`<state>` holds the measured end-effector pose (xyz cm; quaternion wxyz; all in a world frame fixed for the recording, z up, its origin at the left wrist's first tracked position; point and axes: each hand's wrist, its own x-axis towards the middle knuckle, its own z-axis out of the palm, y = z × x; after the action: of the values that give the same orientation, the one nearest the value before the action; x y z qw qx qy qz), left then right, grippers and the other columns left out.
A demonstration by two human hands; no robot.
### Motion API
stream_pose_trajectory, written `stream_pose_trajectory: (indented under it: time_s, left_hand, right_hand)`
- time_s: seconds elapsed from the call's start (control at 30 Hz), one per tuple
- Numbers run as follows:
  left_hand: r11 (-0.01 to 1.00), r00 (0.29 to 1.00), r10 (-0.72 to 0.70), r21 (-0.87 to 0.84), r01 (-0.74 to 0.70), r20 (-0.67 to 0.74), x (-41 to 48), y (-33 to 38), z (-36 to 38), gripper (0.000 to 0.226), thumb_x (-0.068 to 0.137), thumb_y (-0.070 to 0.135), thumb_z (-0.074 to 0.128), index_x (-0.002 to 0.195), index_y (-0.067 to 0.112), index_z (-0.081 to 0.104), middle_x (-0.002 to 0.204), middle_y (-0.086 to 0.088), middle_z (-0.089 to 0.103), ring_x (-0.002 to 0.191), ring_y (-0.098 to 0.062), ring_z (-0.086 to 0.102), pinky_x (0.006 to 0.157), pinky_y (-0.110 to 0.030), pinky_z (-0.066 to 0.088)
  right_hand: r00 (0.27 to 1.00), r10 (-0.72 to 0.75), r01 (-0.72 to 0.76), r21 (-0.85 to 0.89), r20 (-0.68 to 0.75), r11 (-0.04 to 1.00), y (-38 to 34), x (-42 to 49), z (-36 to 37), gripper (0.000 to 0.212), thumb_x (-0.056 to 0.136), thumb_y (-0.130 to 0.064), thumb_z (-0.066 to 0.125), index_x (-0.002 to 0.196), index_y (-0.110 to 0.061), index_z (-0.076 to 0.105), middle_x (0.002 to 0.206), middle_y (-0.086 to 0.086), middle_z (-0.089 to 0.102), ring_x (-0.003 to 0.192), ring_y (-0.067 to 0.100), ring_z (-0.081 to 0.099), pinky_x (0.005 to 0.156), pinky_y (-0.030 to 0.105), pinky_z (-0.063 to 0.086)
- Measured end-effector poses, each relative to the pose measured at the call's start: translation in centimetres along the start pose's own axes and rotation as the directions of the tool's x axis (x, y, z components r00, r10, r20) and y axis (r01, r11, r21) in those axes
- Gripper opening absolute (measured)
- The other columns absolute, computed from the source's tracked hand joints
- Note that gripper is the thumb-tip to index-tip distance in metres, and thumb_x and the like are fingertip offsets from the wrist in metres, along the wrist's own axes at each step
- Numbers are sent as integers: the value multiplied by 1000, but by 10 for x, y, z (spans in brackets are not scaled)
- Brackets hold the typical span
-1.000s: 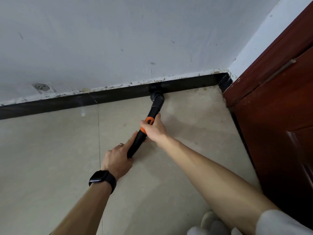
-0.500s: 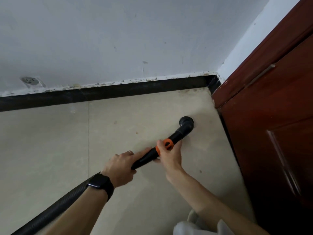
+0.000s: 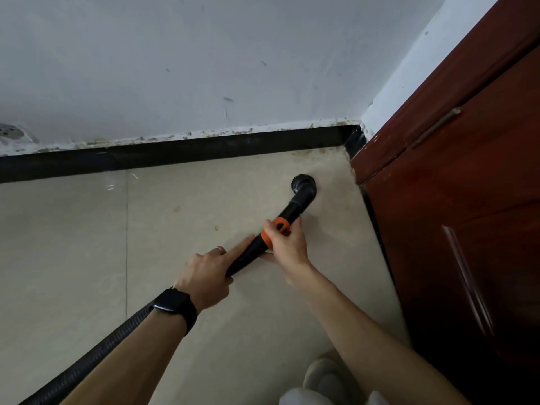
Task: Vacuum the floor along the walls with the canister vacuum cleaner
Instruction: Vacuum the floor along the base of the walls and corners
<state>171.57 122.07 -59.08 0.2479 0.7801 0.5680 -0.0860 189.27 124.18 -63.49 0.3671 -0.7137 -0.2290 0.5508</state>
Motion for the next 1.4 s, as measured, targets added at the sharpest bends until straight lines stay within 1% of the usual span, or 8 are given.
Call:
stream_pose_trajectory:
  time_s: [0.17, 0.4, 0.63, 0.9, 1.03, 1.1, 1.23, 1.4]
  left_hand:
    - [1000, 999, -31, -4, 31, -28, 17, 8, -4, 93, 94, 28, 57, 147, 58, -14, 113, 4, 57, 90, -27, 63, 77, -36, 53]
    - [999, 999, -41, -26, 40, -35, 41, 16, -11, 93, 93, 25, 56, 148, 57, -12, 114, 2, 57, 93, -28, 62, 78, -37, 53]
    - [998, 996, -40, -44, 37, -74, 58, 19, -13, 93, 93, 24, 56, 149, 56, -11, 112, 1, 57, 90, -27, 62, 76, -36, 53]
    - [996, 999, -8, -88, 3, -49, 74, 21, -21, 92, 92, 25, 58, 150, 54, -6, 108, 2, 58, 91, -26, 61, 77, -33, 51]
    - [996, 999, 12, -92, -15, -35, 86, 33, -21, 93, 91, 24, 58, 149, 57, -6, 108, 2, 57, 90, -26, 61, 78, -38, 55]
    - [996, 999, 30, -85, -32, -28, 91, 40, -22, 92, 92, 23, 58, 149, 57, -7, 110, 2, 57, 91, -26, 62, 74, -35, 54]
    - [996, 997, 65, -60, -66, -29, 101, 50, -25, 92, 93, 21, 58, 149, 56, -7, 112, 1, 58, 93, -26, 62, 67, -31, 47]
    - [991, 996, 91, -97, -91, -3, 115, 58, -28, 91, 92, 18, 56, 149, 57, -4, 111, -1, 57, 93, -27, 61, 76, -36, 53]
  right_hand:
    - [999, -36, 38, -66, 18, 997, -17, 26, -5, 67, 80, -51, 71, 140, -39, 43, 109, -11, 62, 107, 22, 67, 94, 52, 59]
    - [999, -37, 37, -96, 6, 995, -33, 54, -9, 64, 78, -53, 70, 135, -41, 45, 112, -8, 63, 107, 26, 69, 92, 52, 60]
    - [1000, -26, 25, -87, -3, 996, -49, 67, -9, 59, 89, -41, 72, 141, -39, 45, 117, -8, 61, 111, 27, 67, 89, 52, 61]
    - [998, -17, 9, -117, -68, 993, -62, 74, -11, 60, 75, -52, 71, 129, -37, 49, 111, -5, 65, 106, 27, 69, 92, 53, 59]
    - [993, 2, -9, -63, -121, 998, -68, 78, -27, 46, 89, -35, 74, 129, -27, 51, 112, 2, 64, 100, 28, 71, 79, 53, 64]
    - [991, 19, -24, -31, -133, 999, -68, 81, -36, 41, 93, -28, 73, 128, -23, 53, 115, 6, 65, 97, 29, 73, 73, 53, 65]
    - [985, 40, -42, -4, -167, 999, -73, 85, -48, 40, 93, -25, 74, 128, -23, 54, 116, 8, 65, 97, 30, 73, 73, 52, 65]
    - [976, 64, -63, 9, -211, 998, -81, 91, -59, 42, 93, -23, 75, 129, -21, 54, 116, 10, 64, 100, 32, 71, 72, 54, 64]
